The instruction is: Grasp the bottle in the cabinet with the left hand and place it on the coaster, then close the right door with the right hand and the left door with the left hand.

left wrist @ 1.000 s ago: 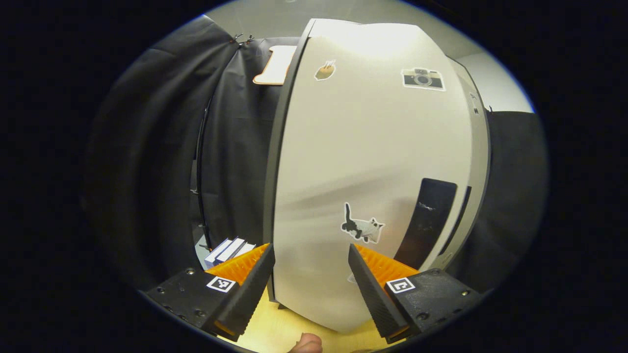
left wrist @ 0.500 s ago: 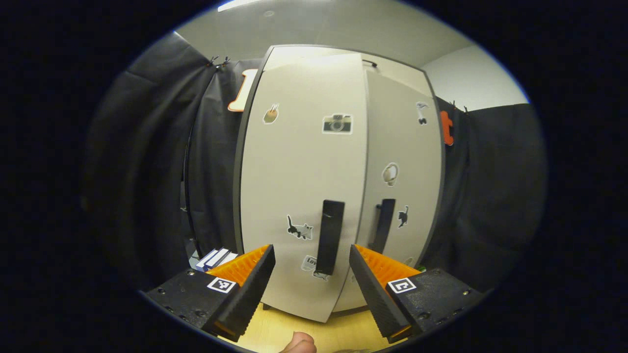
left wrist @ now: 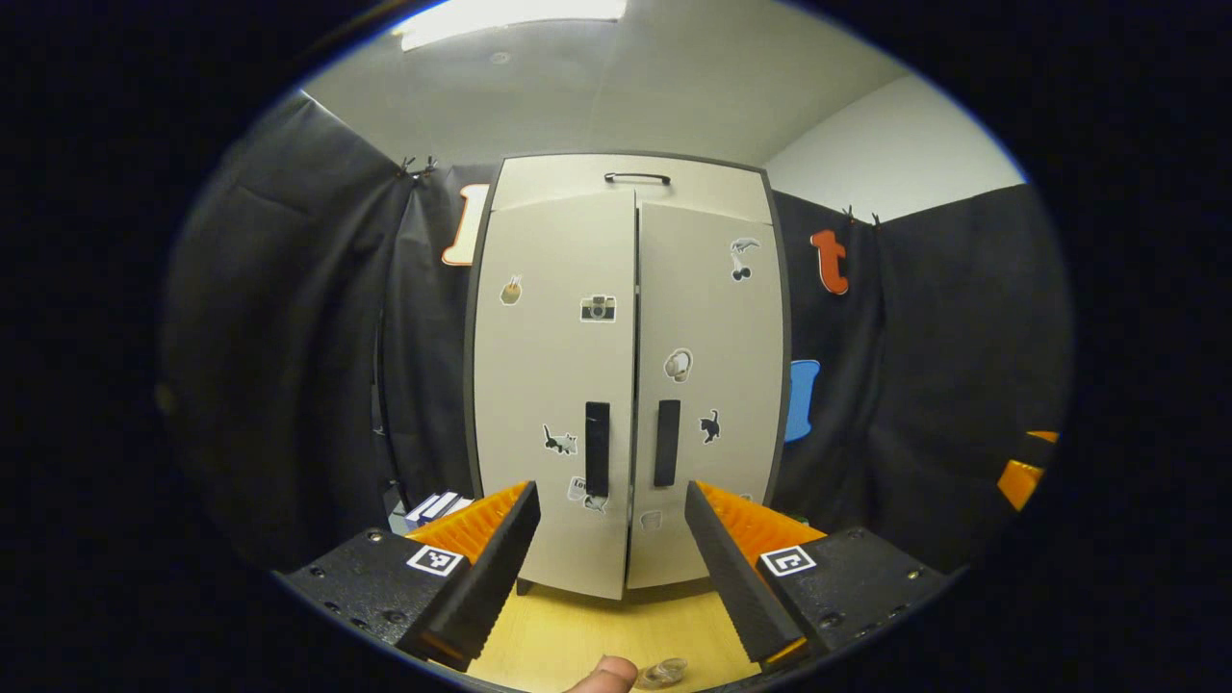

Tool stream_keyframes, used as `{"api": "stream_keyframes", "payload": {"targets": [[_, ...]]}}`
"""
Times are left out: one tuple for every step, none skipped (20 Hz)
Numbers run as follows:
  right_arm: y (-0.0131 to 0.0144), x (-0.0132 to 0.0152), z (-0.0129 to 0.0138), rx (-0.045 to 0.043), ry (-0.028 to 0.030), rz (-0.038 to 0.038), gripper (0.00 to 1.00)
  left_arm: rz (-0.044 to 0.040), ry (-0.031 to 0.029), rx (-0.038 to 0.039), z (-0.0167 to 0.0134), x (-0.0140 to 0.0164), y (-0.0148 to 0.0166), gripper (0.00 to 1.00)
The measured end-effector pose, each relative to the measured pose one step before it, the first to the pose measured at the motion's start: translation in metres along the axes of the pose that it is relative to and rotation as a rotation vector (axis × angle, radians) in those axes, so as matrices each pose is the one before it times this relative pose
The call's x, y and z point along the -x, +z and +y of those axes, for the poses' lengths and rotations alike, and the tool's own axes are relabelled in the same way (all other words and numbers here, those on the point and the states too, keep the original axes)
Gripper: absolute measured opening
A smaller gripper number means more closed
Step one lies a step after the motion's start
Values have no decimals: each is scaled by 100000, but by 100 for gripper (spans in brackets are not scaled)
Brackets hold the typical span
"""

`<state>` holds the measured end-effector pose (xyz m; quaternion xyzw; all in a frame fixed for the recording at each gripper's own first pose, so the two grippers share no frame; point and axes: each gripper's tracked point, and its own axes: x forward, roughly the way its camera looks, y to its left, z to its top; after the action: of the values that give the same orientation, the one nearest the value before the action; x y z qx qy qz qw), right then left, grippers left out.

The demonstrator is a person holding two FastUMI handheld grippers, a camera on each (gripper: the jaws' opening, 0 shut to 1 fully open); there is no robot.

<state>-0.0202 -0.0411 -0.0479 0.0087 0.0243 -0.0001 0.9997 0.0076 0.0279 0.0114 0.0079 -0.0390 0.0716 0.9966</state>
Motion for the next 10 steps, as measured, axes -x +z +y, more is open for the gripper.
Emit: {"api": "stream_keyframes", "payload": {"targets": [[-491,446,-339,-6,-839,157,89,-99,-212,608,-552,720,-144,96],[-654,236,-125,-670,11,466,89,-159,-243,193,-505,532,-182,96],[-805,64,24,-997,-278,1083,92,948,-242,-702,-450,397,-395,96],[-754,6,-37,-910,-259,1677,92,1045,-436,-923,-435,211,-434,96],[-526,-103,-62,-169,-256,1333,92,937,-429,-396,-433,97,-446,96],[-168,-104,-98,938,-428,362,89,-125,-953,893,-458,-13,-185,96],[187,-209,64,1356,26,-810,89,-1026,-1888,1310,-655,-269,8,96],[425,-240,270,729,504,-1351,92,-653,-1774,745,-422,-366,3,96],[174,-310,432,15,711,-846,92,520,-1029,-187,-147,-141,-275,96],[294,-359,459,-658,770,-827,89,399,-851,-1131,-3,-206,-190,96]]}}
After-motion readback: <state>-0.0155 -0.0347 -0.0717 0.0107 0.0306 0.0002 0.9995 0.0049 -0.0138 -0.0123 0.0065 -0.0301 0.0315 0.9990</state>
